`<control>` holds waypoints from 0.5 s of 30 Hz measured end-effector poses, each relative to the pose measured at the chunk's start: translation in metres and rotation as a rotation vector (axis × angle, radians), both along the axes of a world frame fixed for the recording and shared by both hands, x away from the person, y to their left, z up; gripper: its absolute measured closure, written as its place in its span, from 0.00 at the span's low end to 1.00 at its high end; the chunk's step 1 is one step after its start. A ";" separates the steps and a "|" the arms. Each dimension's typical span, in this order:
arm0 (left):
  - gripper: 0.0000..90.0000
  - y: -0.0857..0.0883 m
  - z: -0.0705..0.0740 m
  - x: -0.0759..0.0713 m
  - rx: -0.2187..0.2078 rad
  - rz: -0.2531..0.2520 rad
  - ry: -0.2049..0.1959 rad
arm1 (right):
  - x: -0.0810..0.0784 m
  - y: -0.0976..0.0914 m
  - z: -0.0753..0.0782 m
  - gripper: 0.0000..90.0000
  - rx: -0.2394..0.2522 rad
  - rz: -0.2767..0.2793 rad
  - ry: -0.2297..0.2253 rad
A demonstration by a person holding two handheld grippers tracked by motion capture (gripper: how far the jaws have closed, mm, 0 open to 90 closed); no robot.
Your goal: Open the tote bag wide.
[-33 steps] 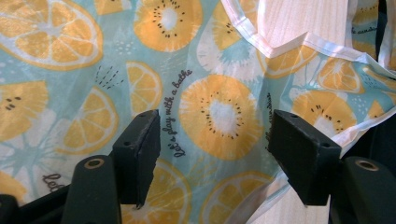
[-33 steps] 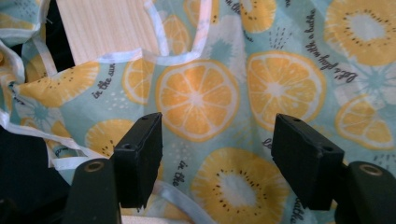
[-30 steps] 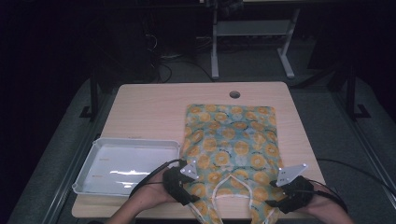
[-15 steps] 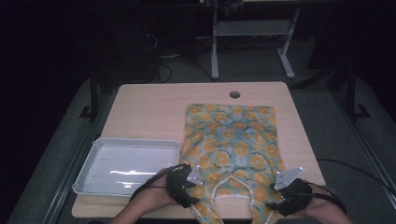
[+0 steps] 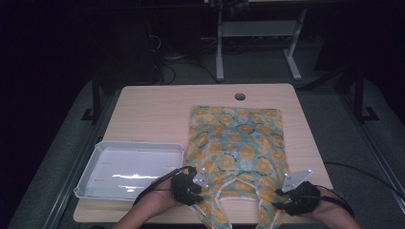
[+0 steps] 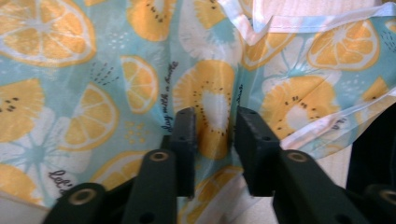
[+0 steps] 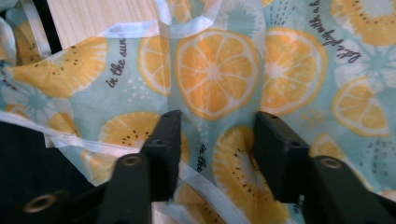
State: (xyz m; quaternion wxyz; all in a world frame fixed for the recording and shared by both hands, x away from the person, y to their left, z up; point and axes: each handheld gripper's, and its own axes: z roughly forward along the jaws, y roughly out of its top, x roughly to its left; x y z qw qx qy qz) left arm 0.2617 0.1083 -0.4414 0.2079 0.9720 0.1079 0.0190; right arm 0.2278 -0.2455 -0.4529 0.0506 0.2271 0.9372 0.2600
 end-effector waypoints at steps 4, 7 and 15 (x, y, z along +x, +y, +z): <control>0.94 0.000 0.000 0.004 0.000 0.024 0.005 | 0.002 0.000 0.001 0.75 0.005 -0.009 -0.002; 0.99 0.000 0.000 0.007 0.003 0.030 0.011 | 0.004 0.001 0.001 0.85 -0.001 -0.005 -0.009; 1.00 0.001 0.000 0.009 -0.003 0.037 0.030 | 0.006 0.002 0.001 0.99 -0.007 -0.003 -0.007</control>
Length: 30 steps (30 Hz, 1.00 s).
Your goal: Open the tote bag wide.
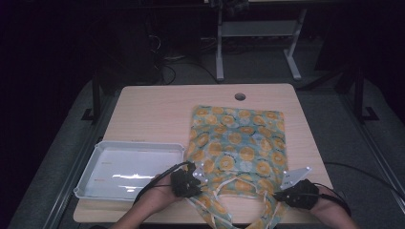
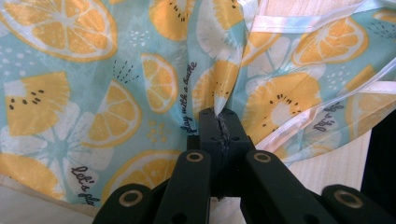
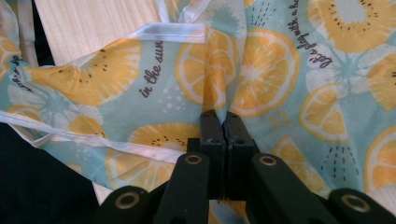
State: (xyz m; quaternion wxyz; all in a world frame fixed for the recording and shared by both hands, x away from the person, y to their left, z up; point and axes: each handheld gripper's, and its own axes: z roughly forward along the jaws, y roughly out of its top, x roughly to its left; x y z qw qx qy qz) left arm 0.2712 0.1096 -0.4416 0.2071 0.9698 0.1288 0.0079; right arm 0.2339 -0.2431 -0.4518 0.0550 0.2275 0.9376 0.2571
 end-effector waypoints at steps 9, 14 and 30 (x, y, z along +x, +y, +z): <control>1.00 0.006 0.006 -0.003 -0.040 -0.025 0.079 | 0.000 -0.002 0.003 0.99 0.003 -0.013 0.010; 1.00 0.009 0.013 -0.008 -0.080 -0.028 0.095 | -0.003 -0.005 0.009 0.99 0.014 -0.022 0.002; 1.00 0.026 0.056 -0.007 -0.239 -0.024 0.026 | -0.001 -0.008 0.042 0.99 0.065 -0.032 -0.094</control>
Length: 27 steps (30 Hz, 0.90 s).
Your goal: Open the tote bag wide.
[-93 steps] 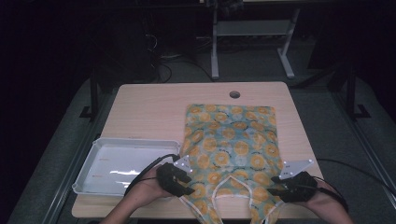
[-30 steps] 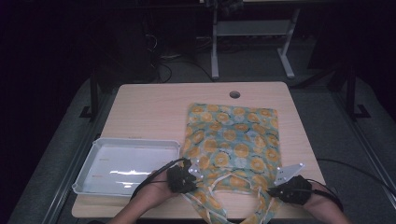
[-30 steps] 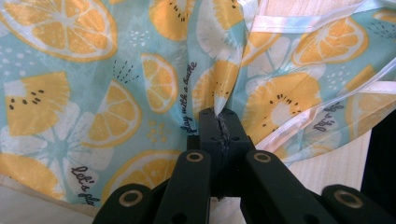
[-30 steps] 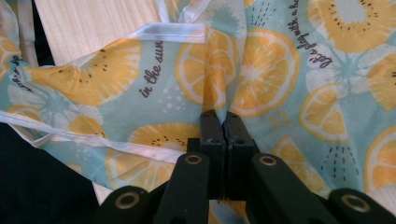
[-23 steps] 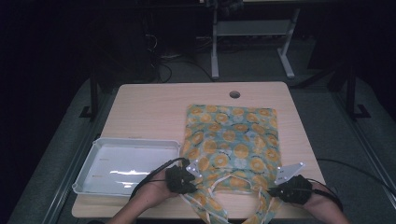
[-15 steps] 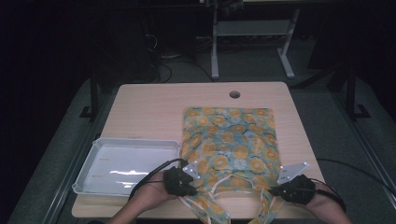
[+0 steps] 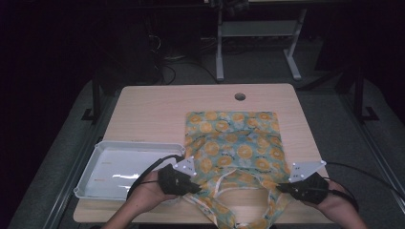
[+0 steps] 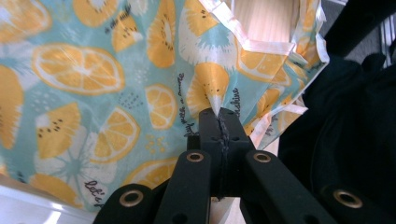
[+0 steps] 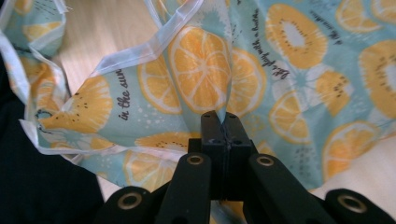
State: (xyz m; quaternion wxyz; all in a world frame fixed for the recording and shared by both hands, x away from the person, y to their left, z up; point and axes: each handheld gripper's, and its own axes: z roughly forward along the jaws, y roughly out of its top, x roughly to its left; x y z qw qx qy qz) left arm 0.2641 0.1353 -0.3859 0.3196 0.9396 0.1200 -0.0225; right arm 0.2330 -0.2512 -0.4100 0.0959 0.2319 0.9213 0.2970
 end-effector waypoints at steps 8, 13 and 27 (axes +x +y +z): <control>1.00 0.005 0.017 0.021 -0.069 0.040 -0.043 | 0.015 0.001 0.015 0.99 0.002 -0.021 -0.048; 1.00 0.008 0.025 0.039 -0.099 0.075 -0.064 | 0.032 0.000 0.025 0.99 0.021 -0.042 -0.072; 1.00 -0.001 0.000 0.089 -0.052 0.191 -0.065 | 0.092 0.005 0.011 0.99 0.007 -0.131 -0.039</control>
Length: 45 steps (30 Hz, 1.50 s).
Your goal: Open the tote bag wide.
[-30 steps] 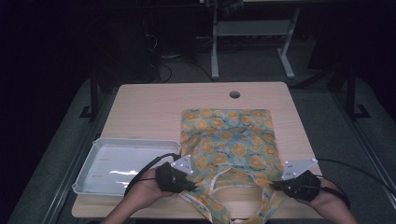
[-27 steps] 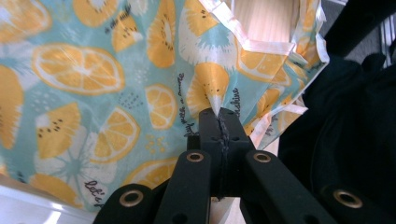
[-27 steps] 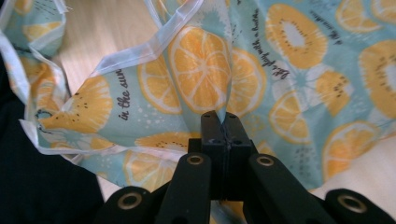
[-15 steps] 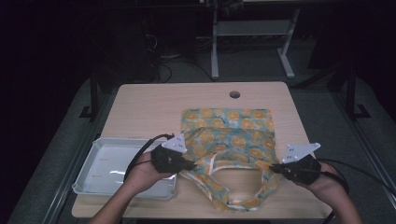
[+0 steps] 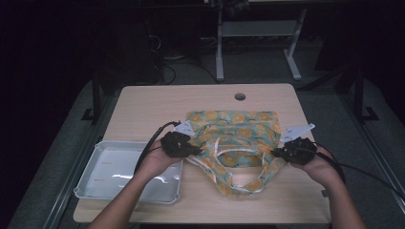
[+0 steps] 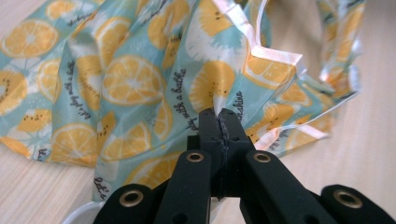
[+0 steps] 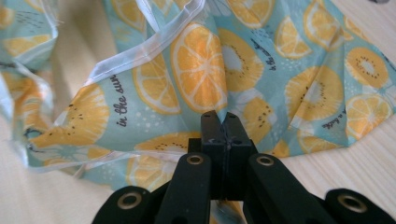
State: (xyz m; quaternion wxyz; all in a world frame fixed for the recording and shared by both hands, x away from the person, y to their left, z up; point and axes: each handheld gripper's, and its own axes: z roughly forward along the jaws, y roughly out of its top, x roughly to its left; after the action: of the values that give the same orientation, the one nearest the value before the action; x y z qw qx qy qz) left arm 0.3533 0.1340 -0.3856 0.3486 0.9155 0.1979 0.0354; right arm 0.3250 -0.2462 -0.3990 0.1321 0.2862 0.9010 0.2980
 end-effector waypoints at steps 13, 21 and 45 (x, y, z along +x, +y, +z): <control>1.00 -0.020 -0.034 0.020 0.167 0.003 0.030 | 0.023 0.006 -0.031 0.99 -0.055 -0.031 0.061; 1.00 -0.034 -0.048 0.023 0.222 0.012 0.030 | 0.026 0.011 -0.040 0.99 -0.085 -0.036 0.075; 1.00 -0.041 -0.056 0.006 0.322 -0.047 0.059 | 0.013 0.016 -0.050 0.99 -0.129 0.008 0.138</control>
State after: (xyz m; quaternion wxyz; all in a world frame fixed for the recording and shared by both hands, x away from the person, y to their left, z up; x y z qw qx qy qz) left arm 0.3593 0.0934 -0.4418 0.1919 0.9645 0.1784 0.0318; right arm 0.3381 -0.2301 -0.4489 0.0868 0.2935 0.9263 0.2196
